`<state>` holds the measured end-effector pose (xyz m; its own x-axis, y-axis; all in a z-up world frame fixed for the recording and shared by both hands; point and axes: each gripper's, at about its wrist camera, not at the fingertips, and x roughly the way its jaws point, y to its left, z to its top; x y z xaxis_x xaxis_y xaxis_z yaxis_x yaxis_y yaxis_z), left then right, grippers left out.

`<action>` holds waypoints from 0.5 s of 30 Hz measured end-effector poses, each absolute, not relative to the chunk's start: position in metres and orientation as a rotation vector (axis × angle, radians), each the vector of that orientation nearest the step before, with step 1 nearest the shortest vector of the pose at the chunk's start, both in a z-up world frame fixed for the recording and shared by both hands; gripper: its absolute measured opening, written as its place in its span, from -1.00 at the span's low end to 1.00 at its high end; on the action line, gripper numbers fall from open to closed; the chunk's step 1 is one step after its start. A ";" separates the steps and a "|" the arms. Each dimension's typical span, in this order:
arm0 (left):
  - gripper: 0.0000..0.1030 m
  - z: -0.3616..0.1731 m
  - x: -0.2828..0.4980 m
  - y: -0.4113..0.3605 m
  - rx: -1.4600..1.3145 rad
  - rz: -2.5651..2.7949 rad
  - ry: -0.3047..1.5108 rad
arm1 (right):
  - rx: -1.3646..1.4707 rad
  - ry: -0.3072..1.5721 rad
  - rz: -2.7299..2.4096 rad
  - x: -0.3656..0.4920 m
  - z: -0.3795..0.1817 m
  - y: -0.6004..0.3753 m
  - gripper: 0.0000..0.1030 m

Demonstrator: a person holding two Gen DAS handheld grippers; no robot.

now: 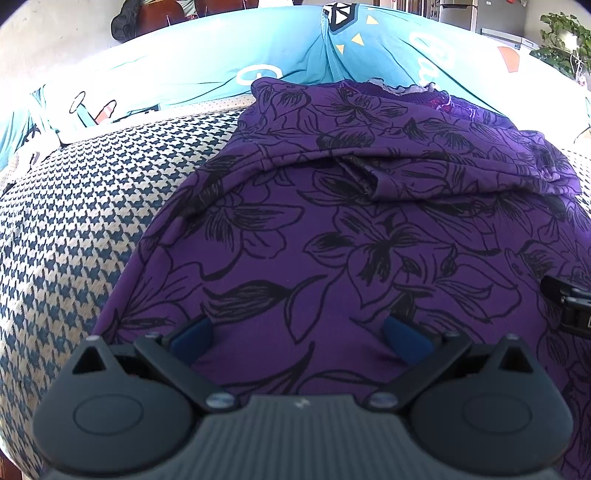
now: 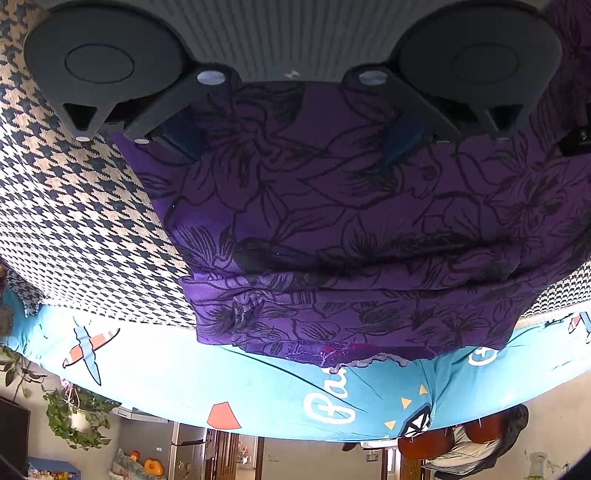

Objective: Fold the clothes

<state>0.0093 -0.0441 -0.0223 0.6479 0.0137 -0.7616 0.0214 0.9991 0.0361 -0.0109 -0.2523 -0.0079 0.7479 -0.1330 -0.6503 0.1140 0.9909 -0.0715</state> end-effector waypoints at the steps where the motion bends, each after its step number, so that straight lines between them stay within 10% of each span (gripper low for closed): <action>1: 1.00 -0.022 0.008 -0.044 0.044 -0.005 0.865 | -0.027 0.711 -0.134 -0.012 -0.008 -0.252 1.00; 15: 1.00 -0.022 -0.007 -0.043 0.050 -0.008 0.846 | -0.032 0.697 -0.118 -0.030 -0.009 -0.250 1.00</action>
<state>-0.0069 -0.0431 -0.0218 0.6630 0.0126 -0.7485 0.0269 0.9988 0.0406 -0.0301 -0.2498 -0.0088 0.7604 -0.1188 -0.6385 0.0977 0.9929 -0.0685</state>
